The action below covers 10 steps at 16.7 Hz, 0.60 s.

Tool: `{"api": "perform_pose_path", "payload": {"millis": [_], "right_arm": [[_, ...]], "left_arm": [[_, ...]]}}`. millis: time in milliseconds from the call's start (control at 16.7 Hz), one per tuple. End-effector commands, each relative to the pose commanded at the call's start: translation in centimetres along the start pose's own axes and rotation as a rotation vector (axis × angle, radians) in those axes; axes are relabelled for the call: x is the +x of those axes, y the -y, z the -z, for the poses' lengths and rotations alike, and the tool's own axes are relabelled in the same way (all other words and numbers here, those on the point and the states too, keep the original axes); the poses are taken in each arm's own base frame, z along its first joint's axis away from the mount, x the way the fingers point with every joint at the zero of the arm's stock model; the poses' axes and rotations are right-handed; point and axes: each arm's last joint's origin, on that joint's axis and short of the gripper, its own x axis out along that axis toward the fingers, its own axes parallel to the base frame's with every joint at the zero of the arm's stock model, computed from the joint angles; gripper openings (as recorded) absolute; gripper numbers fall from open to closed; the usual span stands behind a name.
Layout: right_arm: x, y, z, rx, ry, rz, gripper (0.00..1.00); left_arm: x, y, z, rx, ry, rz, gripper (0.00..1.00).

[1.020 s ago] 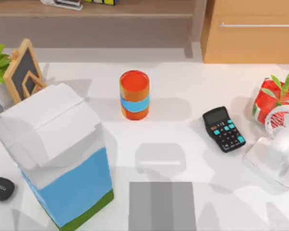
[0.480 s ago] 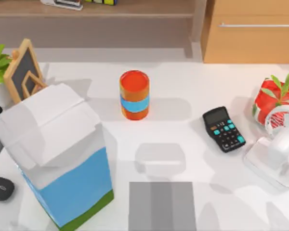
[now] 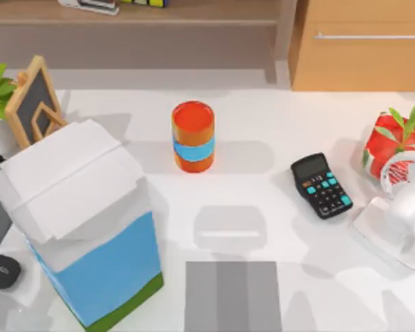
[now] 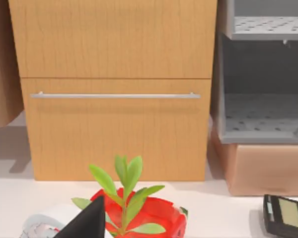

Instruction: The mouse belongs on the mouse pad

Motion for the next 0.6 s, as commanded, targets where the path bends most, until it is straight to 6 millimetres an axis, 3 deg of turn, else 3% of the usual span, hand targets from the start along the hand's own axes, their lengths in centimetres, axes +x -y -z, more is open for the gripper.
{"api": "perform_pose_path", "payload": {"millis": [300,600], "right_arm": [[0.0,0.0,0.0,0.0,0.0,0.0,1.0],[0.0,0.0,0.0,0.0,0.0,0.0,1.0]], "left_arm": [[4.8,1.7,-1.3,0.006,0.001,0.002,1.0],[5.2,1.9,-1.5,0.008,0.001,0.002,1.0]]}}
